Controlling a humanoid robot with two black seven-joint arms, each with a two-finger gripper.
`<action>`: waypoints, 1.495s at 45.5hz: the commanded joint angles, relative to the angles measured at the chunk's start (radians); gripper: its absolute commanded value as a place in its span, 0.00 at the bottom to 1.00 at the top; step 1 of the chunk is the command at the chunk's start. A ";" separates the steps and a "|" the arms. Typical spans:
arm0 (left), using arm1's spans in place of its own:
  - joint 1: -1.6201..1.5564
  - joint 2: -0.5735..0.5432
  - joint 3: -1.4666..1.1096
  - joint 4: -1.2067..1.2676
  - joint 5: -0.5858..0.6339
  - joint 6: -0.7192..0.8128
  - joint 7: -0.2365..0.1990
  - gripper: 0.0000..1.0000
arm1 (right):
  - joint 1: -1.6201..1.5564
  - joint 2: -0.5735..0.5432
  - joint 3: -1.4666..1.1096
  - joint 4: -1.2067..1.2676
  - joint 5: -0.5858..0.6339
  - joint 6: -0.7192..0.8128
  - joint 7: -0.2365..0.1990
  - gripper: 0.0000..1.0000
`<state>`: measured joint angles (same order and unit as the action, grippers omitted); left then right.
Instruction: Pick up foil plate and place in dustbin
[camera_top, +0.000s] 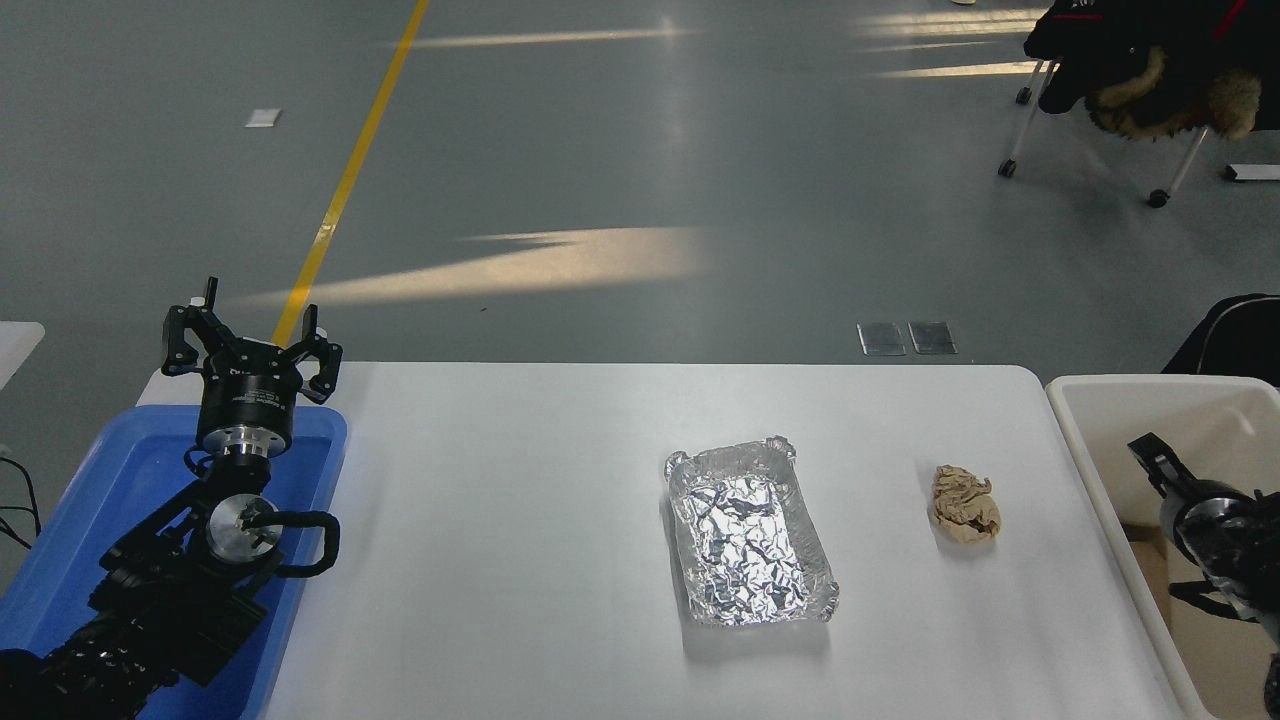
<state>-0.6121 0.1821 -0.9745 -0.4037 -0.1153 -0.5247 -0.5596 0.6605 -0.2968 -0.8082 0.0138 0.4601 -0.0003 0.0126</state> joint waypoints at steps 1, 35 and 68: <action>-0.001 0.000 -0.001 0.000 0.000 0.002 0.010 0.99 | -0.007 0.010 0.012 -0.003 -0.001 -0.015 -0.005 1.00; -0.003 0.004 0.008 0.000 -0.004 0.000 0.001 0.99 | 0.050 -0.059 0.001 0.020 -0.100 0.008 0.001 1.00; -0.003 0.005 0.010 0.000 -0.001 0.000 0.001 0.99 | 1.369 -0.151 -0.577 1.497 -0.313 0.037 0.007 1.00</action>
<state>-0.6150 0.1871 -0.9653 -0.4044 -0.1170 -0.5250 -0.5586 1.5377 -0.5611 -1.1698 1.0462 0.2243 0.0120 0.0191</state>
